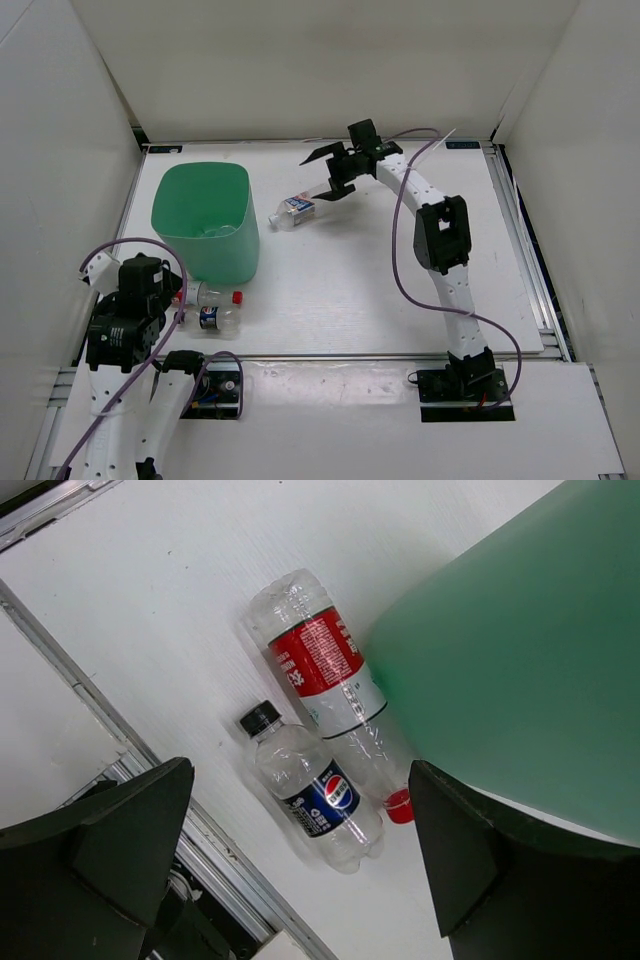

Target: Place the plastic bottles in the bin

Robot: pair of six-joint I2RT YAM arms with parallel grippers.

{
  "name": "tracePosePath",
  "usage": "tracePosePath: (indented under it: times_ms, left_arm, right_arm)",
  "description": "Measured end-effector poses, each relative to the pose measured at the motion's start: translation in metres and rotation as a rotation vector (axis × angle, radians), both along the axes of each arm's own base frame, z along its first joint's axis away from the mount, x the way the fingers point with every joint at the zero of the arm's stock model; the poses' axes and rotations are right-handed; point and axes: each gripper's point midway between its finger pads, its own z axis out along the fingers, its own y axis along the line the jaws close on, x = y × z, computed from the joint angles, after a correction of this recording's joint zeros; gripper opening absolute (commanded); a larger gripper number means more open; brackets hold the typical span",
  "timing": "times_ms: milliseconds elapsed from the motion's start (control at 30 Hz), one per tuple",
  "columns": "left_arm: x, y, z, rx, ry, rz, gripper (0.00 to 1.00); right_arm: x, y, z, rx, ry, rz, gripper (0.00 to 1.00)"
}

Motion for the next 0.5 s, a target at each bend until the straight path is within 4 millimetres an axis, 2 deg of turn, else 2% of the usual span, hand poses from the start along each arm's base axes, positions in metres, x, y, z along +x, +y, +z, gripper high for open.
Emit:
tracePosePath:
  times_ms: [233,500]
  left_arm:
    - [-0.001,0.003,-0.001,0.000,0.001,0.028,1.00]
    - [-0.004,0.006,-0.002,0.009,0.017,0.047,1.00]
  right_arm:
    - [-0.007,-0.005,-0.037,-0.030,0.131,-0.010,1.00]
    - [-0.002,-0.020,-0.053,-0.036,0.191,-0.037,1.00]
